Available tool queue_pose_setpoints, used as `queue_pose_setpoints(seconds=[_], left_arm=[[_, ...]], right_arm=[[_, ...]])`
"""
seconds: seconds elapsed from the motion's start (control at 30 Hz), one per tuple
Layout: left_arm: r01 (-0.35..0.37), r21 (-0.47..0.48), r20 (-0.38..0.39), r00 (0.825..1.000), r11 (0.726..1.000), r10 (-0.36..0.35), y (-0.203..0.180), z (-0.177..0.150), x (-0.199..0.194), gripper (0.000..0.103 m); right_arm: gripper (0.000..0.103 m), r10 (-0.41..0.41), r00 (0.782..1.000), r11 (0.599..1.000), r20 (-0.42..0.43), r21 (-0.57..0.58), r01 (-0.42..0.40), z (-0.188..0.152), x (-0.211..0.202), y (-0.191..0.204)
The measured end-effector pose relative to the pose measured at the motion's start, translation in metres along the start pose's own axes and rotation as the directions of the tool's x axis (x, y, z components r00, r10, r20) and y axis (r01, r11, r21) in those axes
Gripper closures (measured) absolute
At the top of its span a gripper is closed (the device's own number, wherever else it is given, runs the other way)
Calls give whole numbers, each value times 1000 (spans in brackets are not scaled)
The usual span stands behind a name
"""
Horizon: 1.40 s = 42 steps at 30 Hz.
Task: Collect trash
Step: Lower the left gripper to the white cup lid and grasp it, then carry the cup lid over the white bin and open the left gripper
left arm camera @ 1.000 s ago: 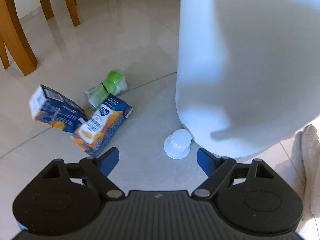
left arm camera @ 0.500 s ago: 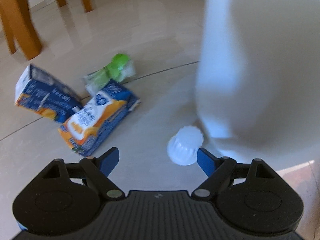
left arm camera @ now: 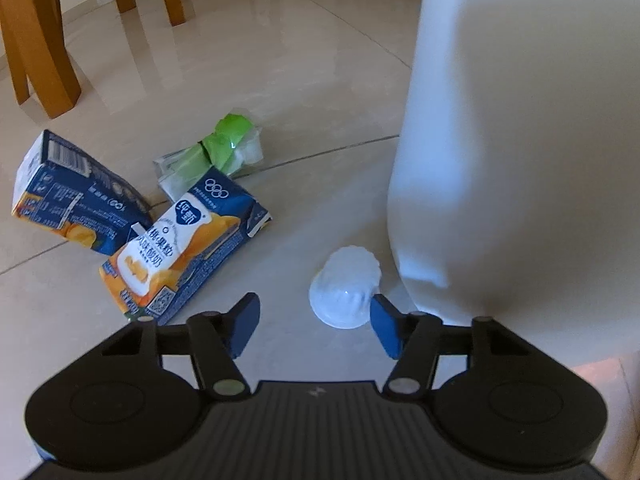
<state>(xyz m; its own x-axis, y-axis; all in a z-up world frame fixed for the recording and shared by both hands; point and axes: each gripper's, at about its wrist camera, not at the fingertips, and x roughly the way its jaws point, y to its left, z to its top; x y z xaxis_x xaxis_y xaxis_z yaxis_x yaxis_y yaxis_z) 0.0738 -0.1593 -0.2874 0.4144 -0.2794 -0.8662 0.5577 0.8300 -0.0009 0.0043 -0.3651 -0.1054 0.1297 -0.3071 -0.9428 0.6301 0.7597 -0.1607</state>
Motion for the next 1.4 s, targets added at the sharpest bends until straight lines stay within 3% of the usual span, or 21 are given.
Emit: queue_pose_setpoints(seconds=[0.23,0.5,0.57,0.63,0.7,0.77,1.07,1.4], left_arm=[[-67,-109,0,998,992,67,19,10,10,44],[12,-240,45,999,971,-2,25,20,9,44],[10,-248,48,999,969,1,24,24,13,48],[9,-242,34,999,970,0,25,25,16,63],[13,-254,33,999,967,-5,28,27,20,70],[8,-264,47,999,964,5,28,27,19,70],[7,-210,51,999,978,4,38,27,9,71],[29,-2,-3,1000,1000,-29,46,35,-57,71]], right_arm=[[89,1,1000,1000,0,1,-1,1,0,0],[87,-3,1000,1000,-2,-6,3,0,0,3],[87,-1,1000,1000,-2,-2,1,0,1,3],[87,-3,1000,1000,-2,-3,3,0,1,4],[87,-5,1000,1000,-2,-7,5,1,1,4],[87,-4,1000,1000,-3,-6,4,0,1,4],[87,-5,1000,1000,-5,-11,5,0,1,5],[87,-11,1000,1000,-10,-7,11,0,0,6]])
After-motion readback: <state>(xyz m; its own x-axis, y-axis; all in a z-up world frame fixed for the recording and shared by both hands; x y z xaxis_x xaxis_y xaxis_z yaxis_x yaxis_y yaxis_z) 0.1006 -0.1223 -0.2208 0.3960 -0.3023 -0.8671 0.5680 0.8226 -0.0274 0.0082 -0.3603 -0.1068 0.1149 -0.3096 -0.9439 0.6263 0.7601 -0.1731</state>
